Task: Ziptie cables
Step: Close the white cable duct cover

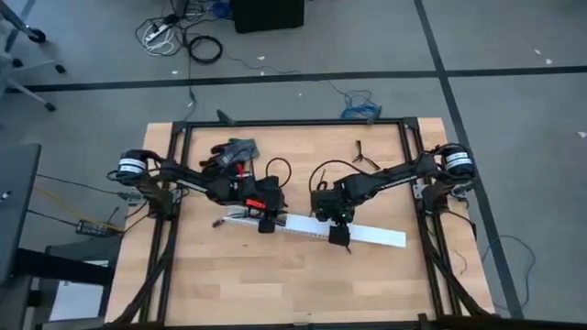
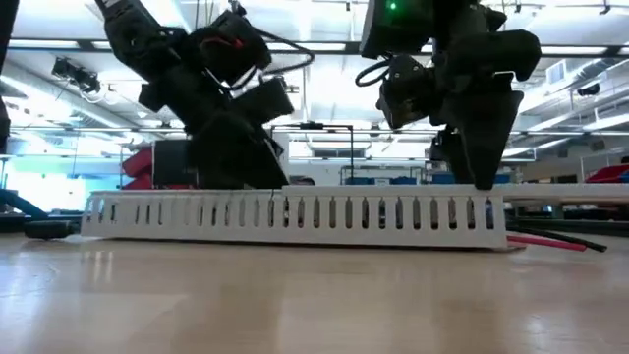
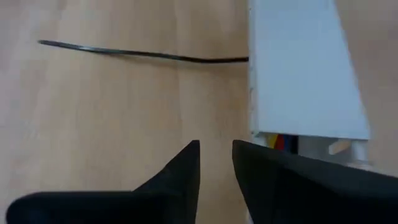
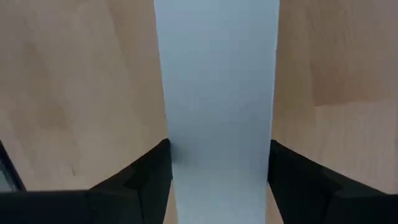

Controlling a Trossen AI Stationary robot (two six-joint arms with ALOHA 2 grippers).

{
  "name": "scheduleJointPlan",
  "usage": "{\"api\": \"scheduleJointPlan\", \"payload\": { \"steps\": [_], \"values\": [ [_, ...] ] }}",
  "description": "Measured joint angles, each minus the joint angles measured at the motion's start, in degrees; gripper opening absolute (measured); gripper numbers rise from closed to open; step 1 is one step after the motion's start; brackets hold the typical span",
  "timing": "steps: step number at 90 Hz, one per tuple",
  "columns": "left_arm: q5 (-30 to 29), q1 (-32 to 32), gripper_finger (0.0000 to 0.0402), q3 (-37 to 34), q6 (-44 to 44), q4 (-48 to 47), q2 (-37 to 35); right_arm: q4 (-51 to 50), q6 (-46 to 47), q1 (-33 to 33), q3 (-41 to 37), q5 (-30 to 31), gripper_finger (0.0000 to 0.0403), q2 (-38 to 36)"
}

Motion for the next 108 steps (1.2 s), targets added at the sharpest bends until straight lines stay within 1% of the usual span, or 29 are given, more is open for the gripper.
{"api": "scheduleJointPlan", "payload": {
  "steps": [19, 27, 32, 39, 52, 64, 77, 108],
  "values": [
    [-0.5, -0.4, 0.0088, 0.0, 1.3, -1.5, -7.9, 0.6, 0.1, 0.0, -1.5, -0.4, 0.0223, 0.0],
    [3.1, -1.1, 0.0087, 0.1, 1.5, 0.0, -8.9, 1.1, 0.2, 0.0, -2.0, -0.7, 0.0223, 0.0],
    [4.4, -1.4, 0.0086, 0.1, 1.4, 1.0, -7.9, 1.2, 0.2, 0.0, -2.1, -0.6, 0.0223, 0.0],
    [4.8, -1.6, 0.0081, 0.1, 1.4, 3.5, -5.7, 1.5, 0.2, 0.0, -2.1, -0.7, 0.0223, 0.0],
    [7.1, -1.5, 0.0064, 0.1, 0.5, 8.5, -1.1, 1.8, 0.4, 0.0, -2.1, -0.9, 0.0224, 0.0],
    [7.4, -1.5, 0.0050, 0.1, -0.5, 10.1, 3.4, 1.9, 0.3, 0.0, -2.1, -1.2, 0.0223, 0.0],
    [7.7, -1.4, 0.0044, 0.5, -2.0, 11.5, 6.9, 2.0, 0.4, 0.0, -2.1, -1.5, 0.0225, 0.0],
    [8.2, -1.3, 0.0044, 0.5, -1.9, 11.8, 6.8, 2.3, -0.3, 0.0, -2.1, -1.6, 0.0226, 0.0]
  ]
}}
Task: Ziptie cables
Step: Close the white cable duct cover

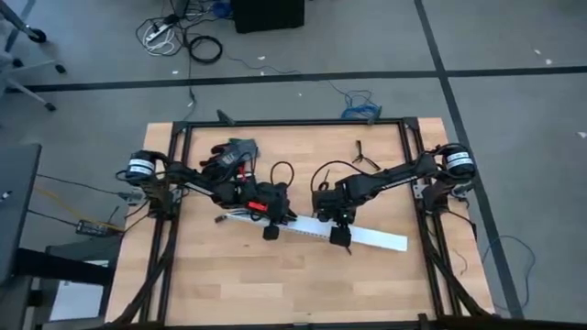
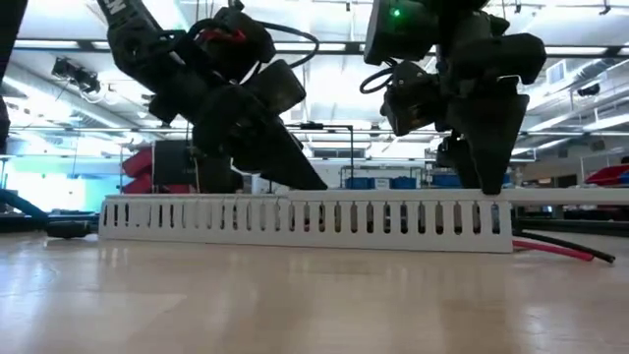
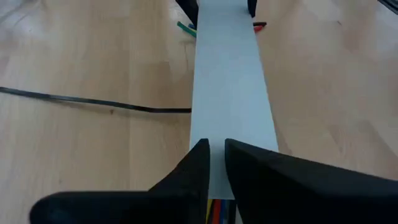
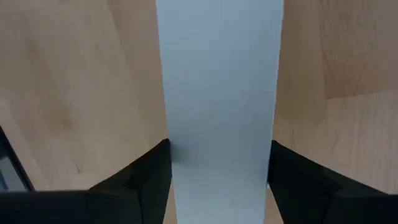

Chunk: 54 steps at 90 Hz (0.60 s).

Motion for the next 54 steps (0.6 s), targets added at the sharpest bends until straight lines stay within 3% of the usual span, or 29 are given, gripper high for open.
{"api": "scheduleJointPlan", "payload": {
  "steps": [25, 54],
  "values": [
    [0.0, 0.0, 0.0044, 0.0, -0.1, -0.3, 0.1, 1.0, -2.5, 0.0, -0.1, 0.5, 0.0240, -0.1],
    [-0.5, 0.0, 0.0044, -0.1, -0.1, -0.3, 0.1, -2.9, -3.4, -0.3, 4.3, 7.9, 0.0283, 0.0]
  ]
}}
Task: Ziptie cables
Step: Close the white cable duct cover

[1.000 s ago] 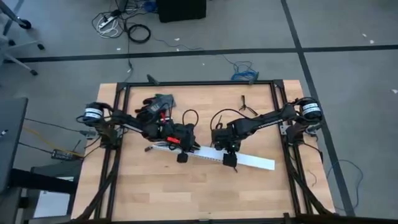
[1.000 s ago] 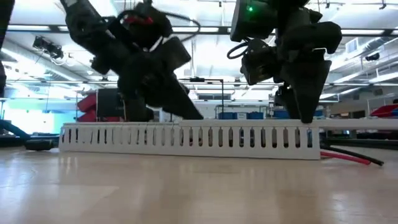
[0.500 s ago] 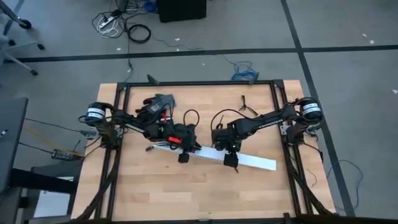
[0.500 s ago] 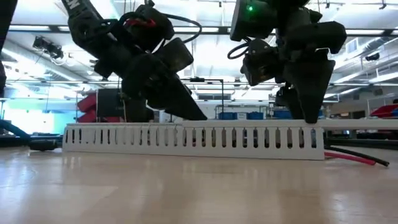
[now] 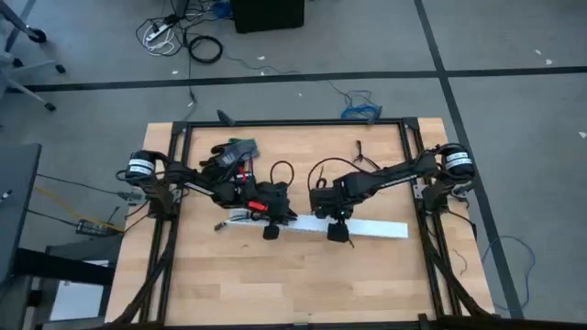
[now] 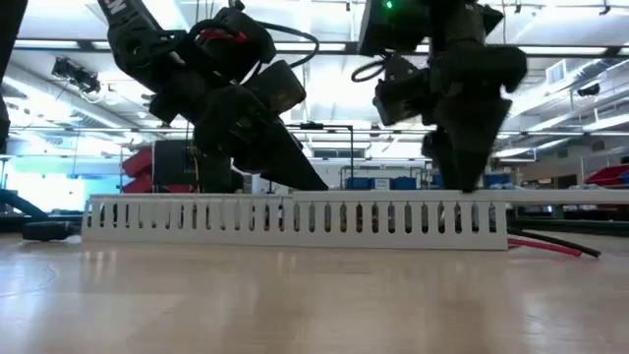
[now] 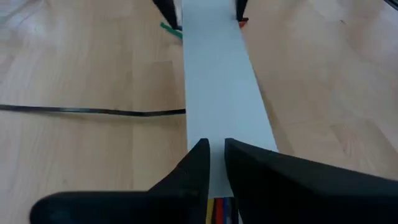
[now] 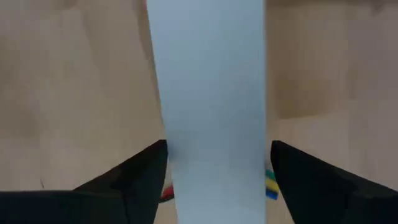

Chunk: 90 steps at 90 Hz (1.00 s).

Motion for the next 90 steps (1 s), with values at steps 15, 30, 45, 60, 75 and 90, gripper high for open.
{"api": "scheduleJointPlan", "payload": {
  "steps": [15, 30, 45, 60, 75, 90],
  "values": [
    [0.1, 0.0, 0.0044, 0.0, 0.0, -0.2, 0.0, -1.3, -3.0, 0.3, 1.8, -0.9, 0.0291, 0.0],
    [0.1, 0.0, 0.0044, 0.0, 0.0, -0.2, 0.0, -1.7, -4.1, 1.5, 1.8, 0.4, 0.0218, 0.0],
    [0.1, 0.0, 0.0044, 0.0, 0.0, -0.2, 0.0, -1.7, -5.1, 1.7, 1.8, 0.9, 0.0034, 0.0],
    [0.2, 0.0, 0.0044, 0.0, -0.2, -0.2, 0.0, -1.3, -5.6, 1.7, 1.7, 0.4, 0.0007, 1.0],
    [0.3, 0.0, 0.0044, -0.1, -0.4, -0.2, 0.1, -0.6, -5.9, 1.6, 0.9, -1.7, 0.0002, 4.0],
    [0.3, 0.0, 0.0044, -0.1, -0.4, -0.2, 0.1, -0.2, -6.6, 1.4, 1.1, -1.4, 0.0001, 2.8]
  ]
}}
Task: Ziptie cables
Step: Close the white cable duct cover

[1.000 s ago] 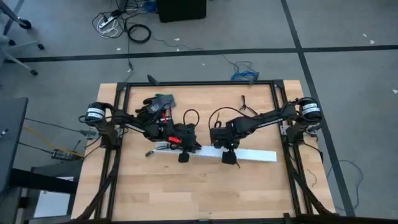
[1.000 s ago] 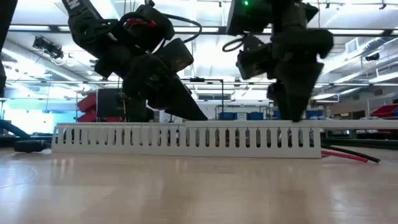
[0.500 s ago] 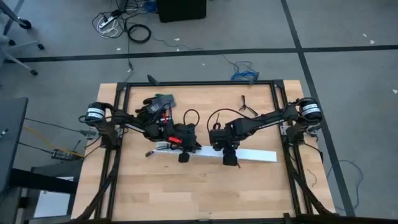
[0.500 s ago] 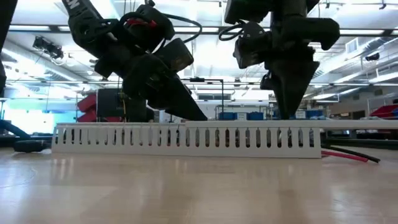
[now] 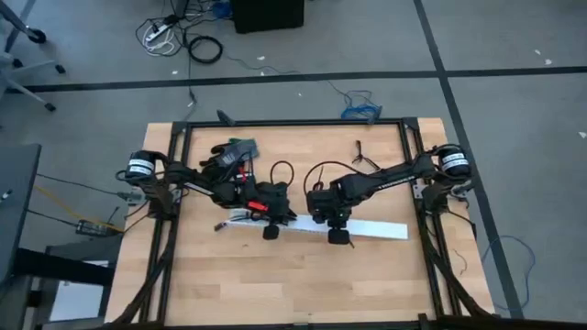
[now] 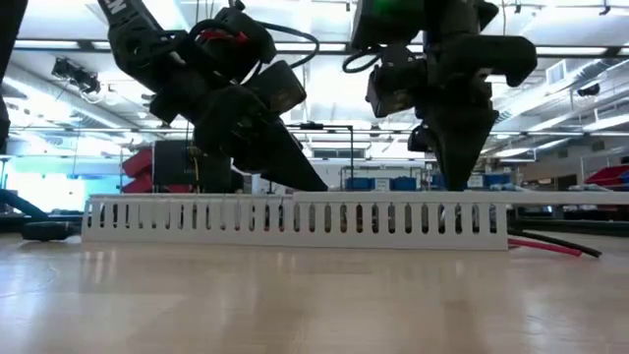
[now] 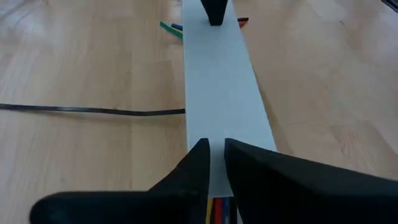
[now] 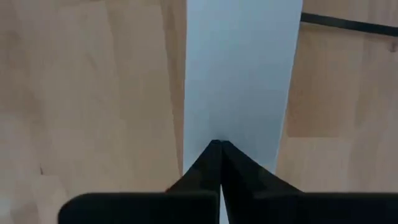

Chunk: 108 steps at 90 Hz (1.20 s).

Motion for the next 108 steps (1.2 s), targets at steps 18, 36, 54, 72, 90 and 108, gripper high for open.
{"api": "scheduleJointPlan", "payload": {
  "steps": [18, 36, 54, 72, 90, 108],
  "values": [
    [0.0, 0.0, 0.0044, 0.0, 0.2, 0.1, 0.0, -1.2, 0.5, 0.1, 1.0, 4.8, 0.0000, -5.6],
    [0.0, 0.0, 0.0044, 0.0, 0.5, 0.2, 0.0, -4.5, 4.5, 1.2, 1.0, 6.3, 0.0000, -9.7],
    [0.0, 0.0, 0.0044, 0.0, 2.0, 0.0, 0.0, -7.1, 4.6, 3.6, 1.1, 6.8, 0.0000, -10.2],
    [-1.1, 0.0, 0.0044, 0.1, 7.0, -0.8, 0.0, -9.0, 3.9, 4.3, 0.0, 16.3, 0.0000, -10.2],
    [-1.1, 0.0, 0.0044, 0.0, 7.9, -0.5, 0.0, -11.2, 2.5, 4.3, -0.4, 20.1, 0.0000, -10.2],
    [-4.0, -0.4, 0.0031, 0.0, 12.3, -0.9, 0.0, -8.4, -1.2, 4.3, -0.4, 11.5, 0.0000, -10.3]
  ]
}}
